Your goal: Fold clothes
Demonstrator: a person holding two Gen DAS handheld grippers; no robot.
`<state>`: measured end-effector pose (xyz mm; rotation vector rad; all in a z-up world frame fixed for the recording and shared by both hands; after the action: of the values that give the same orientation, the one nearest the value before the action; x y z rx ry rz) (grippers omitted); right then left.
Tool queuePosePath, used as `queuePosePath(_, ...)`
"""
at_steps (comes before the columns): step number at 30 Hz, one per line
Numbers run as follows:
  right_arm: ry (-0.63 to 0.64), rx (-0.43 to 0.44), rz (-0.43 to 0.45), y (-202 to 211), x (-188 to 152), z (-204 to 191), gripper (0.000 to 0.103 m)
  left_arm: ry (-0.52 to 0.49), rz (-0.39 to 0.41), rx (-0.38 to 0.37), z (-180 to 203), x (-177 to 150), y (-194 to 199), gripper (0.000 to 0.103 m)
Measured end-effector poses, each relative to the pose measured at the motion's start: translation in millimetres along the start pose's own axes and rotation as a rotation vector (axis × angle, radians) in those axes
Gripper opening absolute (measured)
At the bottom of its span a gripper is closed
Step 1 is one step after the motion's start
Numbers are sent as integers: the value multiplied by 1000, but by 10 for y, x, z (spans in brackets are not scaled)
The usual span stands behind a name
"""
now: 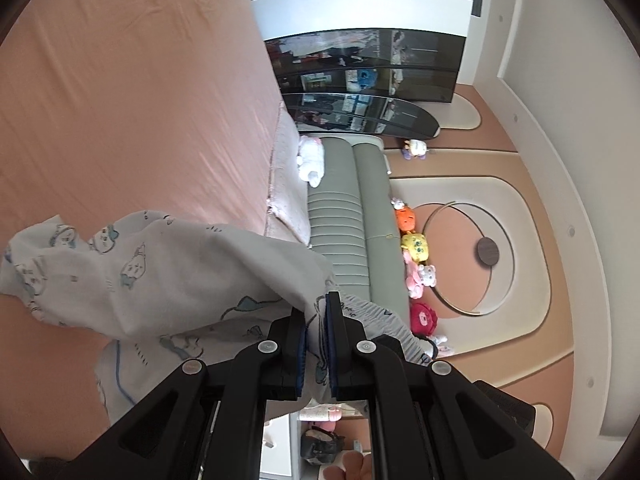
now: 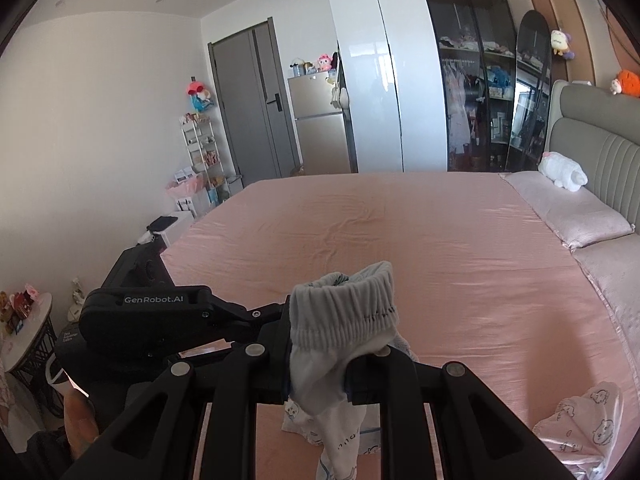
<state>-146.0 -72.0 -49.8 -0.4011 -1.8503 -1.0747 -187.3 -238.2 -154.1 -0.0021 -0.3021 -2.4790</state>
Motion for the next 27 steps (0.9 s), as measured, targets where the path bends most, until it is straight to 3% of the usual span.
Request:
queuePosePath(6, 79, -57, -70, -106, -178, 69, 17, -94, -17, 119, -169, -51, 40, 6)
queuePosePath(12, 200, -110, -155, -159, -273, 164, 17, 92, 9, 70, -607, -15, 159, 8)
queuePosePath(15, 182, -106, -178, -142, -333, 230, 17, 141, 28, 110, -751, -19, 187, 8)
queuePosePath(20, 93, -69, -191, -200, -439, 309, 17, 86, -14, 222, -701, -121, 134, 9)
queuePosePath(23, 58, -50, -211, -315, -515, 327, 17, -33, -47, 356, -589, -181, 112, 26)
queuePosePath(24, 43, -37, -220, -356, -536, 334, 17, -83, -51, 416, -542, -201, 112, 48)
queuePosePath(25, 25, -23, -229, -392, -551, 342, 17, -129, -37, 456, -515, -220, 140, 77)
queuePosePath(26, 5, -6, -238, -419, -561, 350, 17, -176, -24, 494, -487, -238, 167, 87)
queuePosePath(27, -15, 10, -247, -446, -572, 357, 17, -199, -16, 495, -475, -246, 193, 88)
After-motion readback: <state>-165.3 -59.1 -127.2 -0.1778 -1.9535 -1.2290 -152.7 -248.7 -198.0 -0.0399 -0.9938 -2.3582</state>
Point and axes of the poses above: each gripper's, at about its wrist camera, not at the fingertips, and y roughly against the way its jaws point, z to its right, x to its top, the point moved 1 cm from there along -y, roughly the way its jaws point, and after that the axes turned 5 degrees about x, right-handed, at the moved point
